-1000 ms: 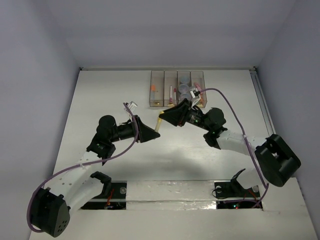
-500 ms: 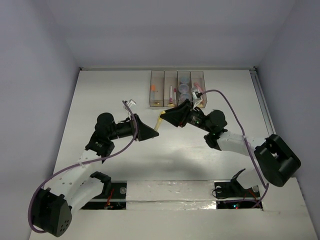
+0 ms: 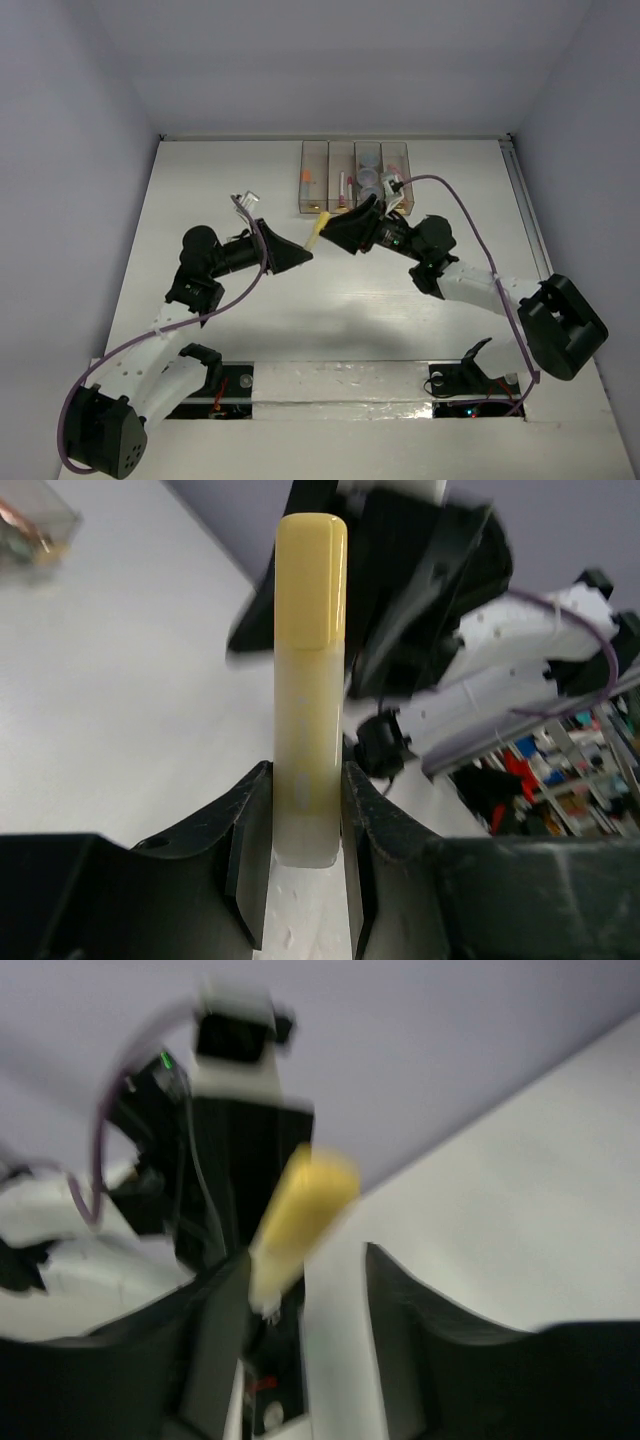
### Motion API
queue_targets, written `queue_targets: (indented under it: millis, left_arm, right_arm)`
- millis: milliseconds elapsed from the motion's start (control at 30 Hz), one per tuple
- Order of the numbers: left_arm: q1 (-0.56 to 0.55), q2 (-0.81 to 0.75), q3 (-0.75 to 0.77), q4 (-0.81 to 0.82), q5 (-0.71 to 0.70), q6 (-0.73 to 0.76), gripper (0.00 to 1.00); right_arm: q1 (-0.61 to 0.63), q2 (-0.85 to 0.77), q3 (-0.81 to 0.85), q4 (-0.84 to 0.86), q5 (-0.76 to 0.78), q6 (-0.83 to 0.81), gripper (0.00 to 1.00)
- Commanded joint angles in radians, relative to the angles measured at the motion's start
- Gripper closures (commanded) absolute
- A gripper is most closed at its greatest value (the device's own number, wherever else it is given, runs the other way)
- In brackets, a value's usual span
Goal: Sort the stationery into containers
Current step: Place the pen in the storage box.
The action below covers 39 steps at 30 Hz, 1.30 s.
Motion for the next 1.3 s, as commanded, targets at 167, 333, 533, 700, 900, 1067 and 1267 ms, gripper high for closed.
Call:
queue_targets:
  millis: [167,333,533,700,900,1067,1267]
  left_arm:
    - [0.024,-0.034,0.053,0.298,-0.183,-0.015,1.00]
    - [0.024,-0.010,0.066,0.253,-0.295,0.028,1.00]
    - [0.015,0.129,0.158,0.224,-0.493,0.047,1.00]
    - [0.015,0.310,0.298,0.111,-0.650,0.126,1.00]
    - [0.015,0.562,0.488,0.031,-0.805,0.195,1.00]
    - [0.015,0.755,0.645,-0.043,-0.907,0.254,1.00]
    - [0.015,0.956,0.830,-0.165,-0.980,0.304,1.00]
  right_arm:
    - [0.082,-0.092,-0.005,-0.216,-0.144,-0.086,0.23]
    - [0.082,-0.274,-0.077,-0.349,-0.035,-0.184,0.14]
    - [0.082,-0.438,-0.210,-0.561,0.161,-0.277,0.15]
    - [0.082,-0.532,-0.256,-0.716,0.325,-0.300,0.18]
    - [0.082,-0.572,-0.278,-0.796,0.382,-0.311,0.21]
    - [0.082,-0.607,-0.266,-0.859,0.408,-0.326,0.21]
    - [0.082,-0.639,-0.272,-0.889,0.427,-0.341,0.21]
